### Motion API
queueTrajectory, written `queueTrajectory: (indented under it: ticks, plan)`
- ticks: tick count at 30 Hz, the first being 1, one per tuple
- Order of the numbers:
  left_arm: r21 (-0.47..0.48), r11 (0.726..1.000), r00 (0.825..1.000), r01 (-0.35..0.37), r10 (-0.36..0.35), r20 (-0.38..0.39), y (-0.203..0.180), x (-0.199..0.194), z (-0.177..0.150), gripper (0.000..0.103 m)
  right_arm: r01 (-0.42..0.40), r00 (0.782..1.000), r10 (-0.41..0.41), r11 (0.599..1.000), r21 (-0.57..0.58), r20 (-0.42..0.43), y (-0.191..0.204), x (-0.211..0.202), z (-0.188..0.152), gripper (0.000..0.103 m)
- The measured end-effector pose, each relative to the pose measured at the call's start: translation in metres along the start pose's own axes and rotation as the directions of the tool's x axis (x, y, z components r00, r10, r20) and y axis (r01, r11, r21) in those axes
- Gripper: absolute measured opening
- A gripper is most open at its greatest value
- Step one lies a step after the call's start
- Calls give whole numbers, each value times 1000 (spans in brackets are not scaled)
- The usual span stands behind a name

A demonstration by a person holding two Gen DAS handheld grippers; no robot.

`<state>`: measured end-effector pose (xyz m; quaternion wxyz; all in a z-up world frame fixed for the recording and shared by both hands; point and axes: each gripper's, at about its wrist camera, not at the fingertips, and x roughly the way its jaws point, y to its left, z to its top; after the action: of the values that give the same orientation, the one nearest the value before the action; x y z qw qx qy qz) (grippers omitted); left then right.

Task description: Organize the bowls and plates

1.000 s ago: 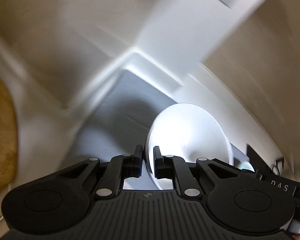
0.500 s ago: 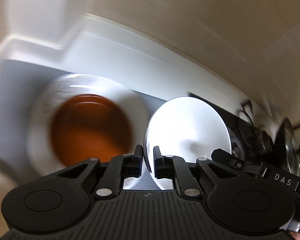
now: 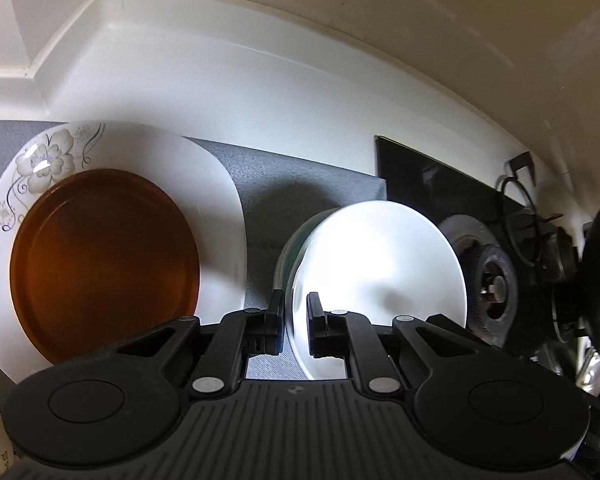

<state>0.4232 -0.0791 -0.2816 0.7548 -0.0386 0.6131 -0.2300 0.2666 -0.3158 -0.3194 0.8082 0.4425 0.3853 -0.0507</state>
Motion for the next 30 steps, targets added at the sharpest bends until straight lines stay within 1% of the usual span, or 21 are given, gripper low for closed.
queueTrajectory:
  ticks: [5,7,10,13,15,17,19,22,23,25,26,27,29,30]
  plan:
    - [4,1000,999,-28,28,-26,-9,18,4,11,-11,1000,11,1000,-4,-7,-8,12,5,19]
    - [2,999,999,-34,34,-36,-9,22,5,11,-5,1000,4,1000,-29,-14,-8,13,6,18]
    - [20,998,997,-67,67,-39,-17,26,6,11,27,999,-29,992,-120,-17,-1,17,6,17]
    - [46,995,995,-92,93,-27,-26,27,6,11,96,994,-105,962,-255,-20,10,24,2,17]
    - [51,995,995,-90,92,-34,-29,30,8,11,108,993,-119,949,-296,-18,11,25,0,17]
    - [41,996,996,-76,78,-47,-27,31,9,11,107,993,-118,945,-308,-20,9,25,1,17]
    - [38,997,996,-70,72,-52,-25,31,11,11,112,992,-125,934,-340,-16,11,25,1,18]
    - [42,996,994,-83,86,-60,-23,33,10,11,141,988,-153,896,-420,4,19,26,-3,18]
    - [45,995,995,-84,86,-56,-23,33,9,11,164,984,-175,868,-468,20,24,27,-7,17]
    - [48,996,995,-79,82,-55,-22,33,9,11,211,974,-222,783,-585,55,38,30,-17,17]
    - [45,996,995,-79,82,-55,-22,33,9,11,221,971,-233,757,-616,62,42,31,-20,18]
    - [42,996,995,-79,81,-55,-22,33,9,11,226,969,-239,746,-626,66,42,32,-20,18]
    - [40,997,996,-71,73,-53,-22,33,9,11,239,965,-251,739,-630,72,42,33,-19,17]
    - [39,997,996,-71,74,-55,-23,34,9,11,250,962,-261,724,-643,79,43,34,-20,17]
